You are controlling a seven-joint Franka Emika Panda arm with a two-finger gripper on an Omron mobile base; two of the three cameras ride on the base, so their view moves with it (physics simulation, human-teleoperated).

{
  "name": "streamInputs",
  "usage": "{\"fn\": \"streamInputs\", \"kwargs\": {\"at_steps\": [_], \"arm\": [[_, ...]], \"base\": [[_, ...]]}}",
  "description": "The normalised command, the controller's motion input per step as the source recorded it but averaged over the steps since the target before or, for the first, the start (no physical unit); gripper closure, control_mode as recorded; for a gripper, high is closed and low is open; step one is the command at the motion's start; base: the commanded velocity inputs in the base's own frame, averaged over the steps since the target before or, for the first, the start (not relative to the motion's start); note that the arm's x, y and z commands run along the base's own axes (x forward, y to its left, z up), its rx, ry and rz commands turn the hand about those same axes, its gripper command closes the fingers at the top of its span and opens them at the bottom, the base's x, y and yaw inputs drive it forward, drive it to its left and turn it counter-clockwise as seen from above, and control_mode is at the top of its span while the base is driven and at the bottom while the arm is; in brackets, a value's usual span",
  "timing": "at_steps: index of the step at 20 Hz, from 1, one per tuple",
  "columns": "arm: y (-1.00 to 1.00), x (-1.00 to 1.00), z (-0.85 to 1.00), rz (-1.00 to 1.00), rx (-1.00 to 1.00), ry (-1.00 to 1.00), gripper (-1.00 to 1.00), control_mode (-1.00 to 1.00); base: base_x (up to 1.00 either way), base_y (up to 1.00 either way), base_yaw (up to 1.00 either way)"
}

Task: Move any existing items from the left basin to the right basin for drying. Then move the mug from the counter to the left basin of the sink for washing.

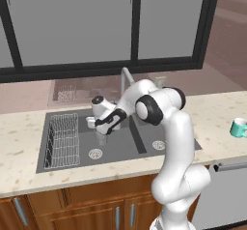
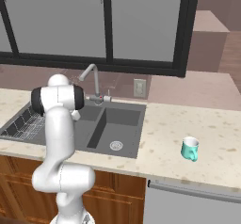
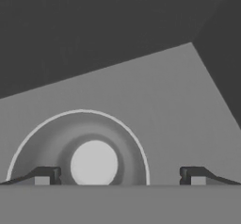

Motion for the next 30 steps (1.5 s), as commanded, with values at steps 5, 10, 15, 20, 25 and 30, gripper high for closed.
{"fn": "streamInputs", "kwargs": {"at_steps": [5, 10, 15, 20, 25, 30], "arm": [[0.00, 0.00, -0.11, -0.03, 0.02, 0.00, -1.00, -1.00], [0.00, 0.00, -0.15, -0.02, 0.02, 0.00, -1.00, -1.00], [0.00, -0.03, -0.20, -0.02, 0.02, 0.00, -1.00, -1.00], [0.00, -0.06, -0.21, 0.00, 0.04, 0.00, -1.00, -1.00], [0.00, 0.00, -0.23, 0.00, 0.01, 0.02, 1.00, -1.00], [0.00, 0.00, -0.01, 0.00, 0.00, 0.01, 1.00, -1.00]], "base": [[0.00, 0.00, 0.00], [0.00, 0.00, 0.00], [0.00, 0.00, 0.00], [0.00, 0.00, 0.00], [0.00, 0.00, 0.00], [0.00, 0.00, 0.00]]}}
